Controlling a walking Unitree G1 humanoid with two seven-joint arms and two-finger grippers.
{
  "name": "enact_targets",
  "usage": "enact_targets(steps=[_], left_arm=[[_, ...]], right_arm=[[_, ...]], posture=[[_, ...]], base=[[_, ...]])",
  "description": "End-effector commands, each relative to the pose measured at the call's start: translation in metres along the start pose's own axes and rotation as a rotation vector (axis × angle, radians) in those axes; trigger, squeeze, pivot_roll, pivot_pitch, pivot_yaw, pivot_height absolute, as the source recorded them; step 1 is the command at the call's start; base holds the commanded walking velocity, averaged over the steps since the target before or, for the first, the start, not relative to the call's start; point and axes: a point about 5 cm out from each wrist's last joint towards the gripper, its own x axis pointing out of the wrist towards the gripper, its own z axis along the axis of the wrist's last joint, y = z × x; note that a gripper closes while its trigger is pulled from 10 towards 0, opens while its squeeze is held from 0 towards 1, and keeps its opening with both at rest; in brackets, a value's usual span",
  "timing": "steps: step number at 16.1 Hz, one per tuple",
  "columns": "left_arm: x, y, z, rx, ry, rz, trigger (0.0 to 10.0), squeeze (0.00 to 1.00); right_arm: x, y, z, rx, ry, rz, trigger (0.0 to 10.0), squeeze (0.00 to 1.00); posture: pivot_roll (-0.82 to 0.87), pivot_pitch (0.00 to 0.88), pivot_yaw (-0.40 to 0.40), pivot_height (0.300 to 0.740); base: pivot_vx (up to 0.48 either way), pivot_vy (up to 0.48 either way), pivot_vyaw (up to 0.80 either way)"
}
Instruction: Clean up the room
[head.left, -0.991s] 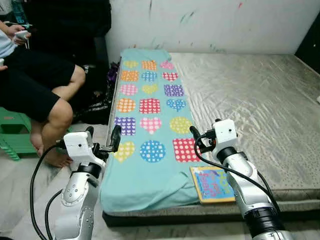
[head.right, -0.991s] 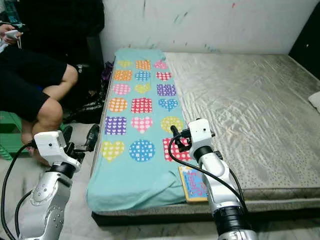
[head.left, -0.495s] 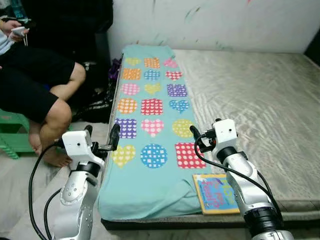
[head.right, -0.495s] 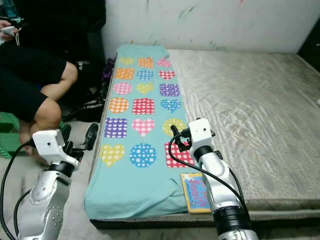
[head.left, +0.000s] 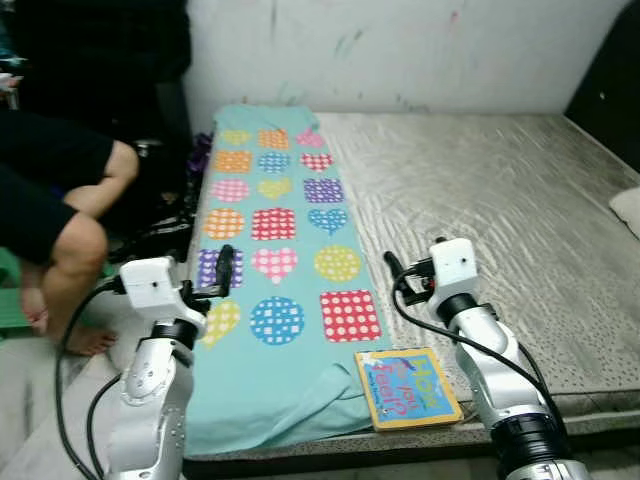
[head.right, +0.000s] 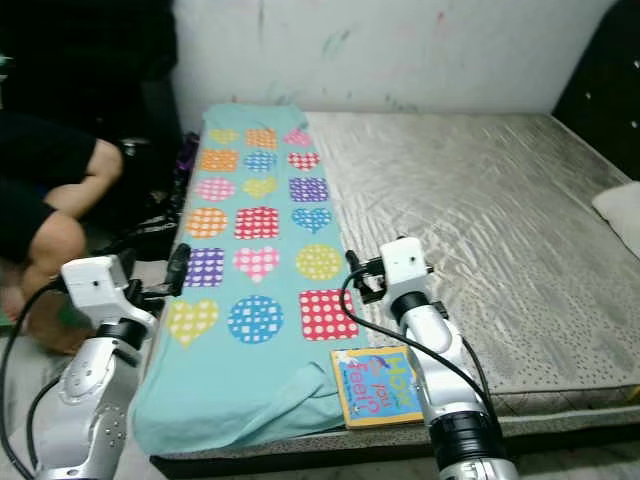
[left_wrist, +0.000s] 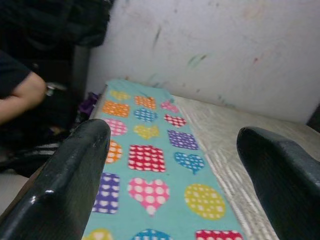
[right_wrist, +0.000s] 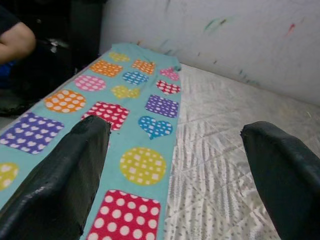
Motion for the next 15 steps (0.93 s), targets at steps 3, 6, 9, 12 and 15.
enact_targets(steps=[3, 6, 9, 12, 15], left_arm=[[0.0, -0.0008, -0.0035, 0.013, 0.024, -0.003, 10.0, 0.0], [0.0003, -0.0015, -0.003, 0.015, 0.021, -0.007, 10.0, 0.0], [0.0006, -0.0019, -0.0031, 0.014, 0.019, -0.01, 10.0, 0.0], [0.0008, -0.0024, -0.003, 0.014, 0.019, -0.015, 10.0, 0.0], [0.0008, -0.003, -0.0038, 0.015, 0.02, -0.02, 10.0, 0.0]], right_arm=[[0.0013, -0.0046, 0.0034, -0.008, -0.013, -0.014, 10.0, 0.0], [0.0014, -0.0046, 0.0034, -0.008, -0.012, -0.014, 10.0, 0.0], [0.0015, -0.0049, 0.0029, -0.011, -0.011, -0.014, 10.0, 0.0], [0.0022, -0.0044, 0.0034, -0.017, -0.012, -0.01, 10.0, 0.0], [0.0024, -0.0046, 0.0029, -0.023, -0.012, -0.006, 10.0, 0.0]], posture=[[-0.05, 0.0, -0.038, 0.74], [-0.05, 0.0, -0.038, 0.74], [-0.05, 0.0, -0.037, 0.74], [-0.05, 0.0, -0.037, 0.74], [-0.05, 0.0, -0.038, 0.74]], base=[[0.0, 0.0, 0.0], [0.0, -0.096, 0.0], [0.0, -0.296, 0.0], [0.0, -0.298, 0.0], [0.0, -0.298, 0.0]])
